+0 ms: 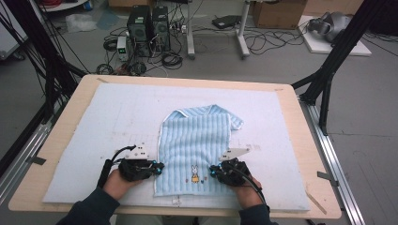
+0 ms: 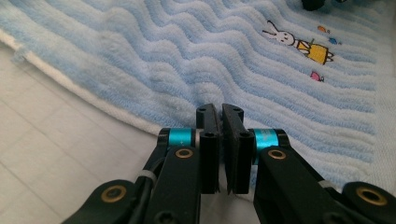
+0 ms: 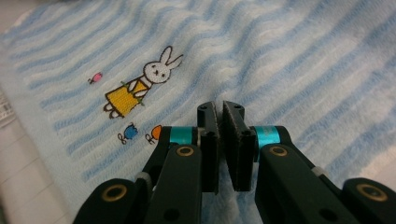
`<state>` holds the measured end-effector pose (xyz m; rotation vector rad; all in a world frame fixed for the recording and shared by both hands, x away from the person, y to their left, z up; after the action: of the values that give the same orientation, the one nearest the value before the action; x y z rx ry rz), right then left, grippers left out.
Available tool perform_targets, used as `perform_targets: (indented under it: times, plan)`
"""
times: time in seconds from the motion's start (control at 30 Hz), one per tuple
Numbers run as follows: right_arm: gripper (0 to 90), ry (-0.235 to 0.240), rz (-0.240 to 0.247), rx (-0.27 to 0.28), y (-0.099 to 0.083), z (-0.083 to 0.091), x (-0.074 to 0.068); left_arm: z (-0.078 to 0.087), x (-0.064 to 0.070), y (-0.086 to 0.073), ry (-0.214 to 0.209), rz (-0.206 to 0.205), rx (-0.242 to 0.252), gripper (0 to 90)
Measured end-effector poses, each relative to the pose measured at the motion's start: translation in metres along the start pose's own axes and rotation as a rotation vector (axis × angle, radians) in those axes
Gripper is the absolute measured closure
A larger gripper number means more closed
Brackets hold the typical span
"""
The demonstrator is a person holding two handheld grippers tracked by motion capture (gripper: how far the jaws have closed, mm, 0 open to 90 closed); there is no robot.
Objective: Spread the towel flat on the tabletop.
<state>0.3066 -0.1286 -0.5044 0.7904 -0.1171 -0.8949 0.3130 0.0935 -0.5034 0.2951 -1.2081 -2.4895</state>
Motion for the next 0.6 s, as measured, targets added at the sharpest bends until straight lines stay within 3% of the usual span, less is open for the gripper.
perform_targets:
  times: [0.23,0.33,0.37,0.4,0.43,0.47,0.5,0.6]
  plan:
    - [84.6,0.053,0.018,-0.05,-0.022,0.014,-0.023,0.008,0.023,-0.006,-0.058,0.002,0.012,84.9]
    - [80.5,0.064,0.027,-0.048,-0.023,0.018,-0.026,0.013,0.024,-0.005,-0.065,0.01,0.02,81.8]
    - [75.3,0.069,0.005,-0.001,-0.017,0.022,-0.026,0.014,0.02,-0.003,-0.044,0.025,0.032,68.2]
    - [75.3,0.069,0.005,-0.001,-0.017,0.022,-0.026,0.015,0.017,-0.001,-0.029,0.037,0.042,68.2]
    - [70.0,0.06,-0.019,0.061,-0.005,0.025,-0.022,0.016,0.01,0.002,-0.003,0.054,0.059,59.7]
    - [70.0,0.06,-0.019,0.061,-0.005,0.025,-0.022,0.017,0.006,0.005,0.014,0.067,0.073,59.7]
    - [64.2,0.015,-0.031,0.103,0.006,0.022,-0.013,0.018,-0.005,0.012,0.048,0.088,0.111,54.6]
    - [60.7,-0.012,-0.049,0.125,0.016,0.017,-0.006,0.016,-0.017,0.018,0.082,0.1,0.147,49.0]
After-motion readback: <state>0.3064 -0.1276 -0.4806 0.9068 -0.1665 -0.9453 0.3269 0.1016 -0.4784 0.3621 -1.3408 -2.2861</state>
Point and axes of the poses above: each handheld gripper's, and its own axes: z roughly backward along the jaws, y roughly out of its top, x roughly to its right, the point moved 9 cm from there along -z, roughly forward along the jaws, and after that the axes turned 11 degrees about -z, right-handed, at the moved point
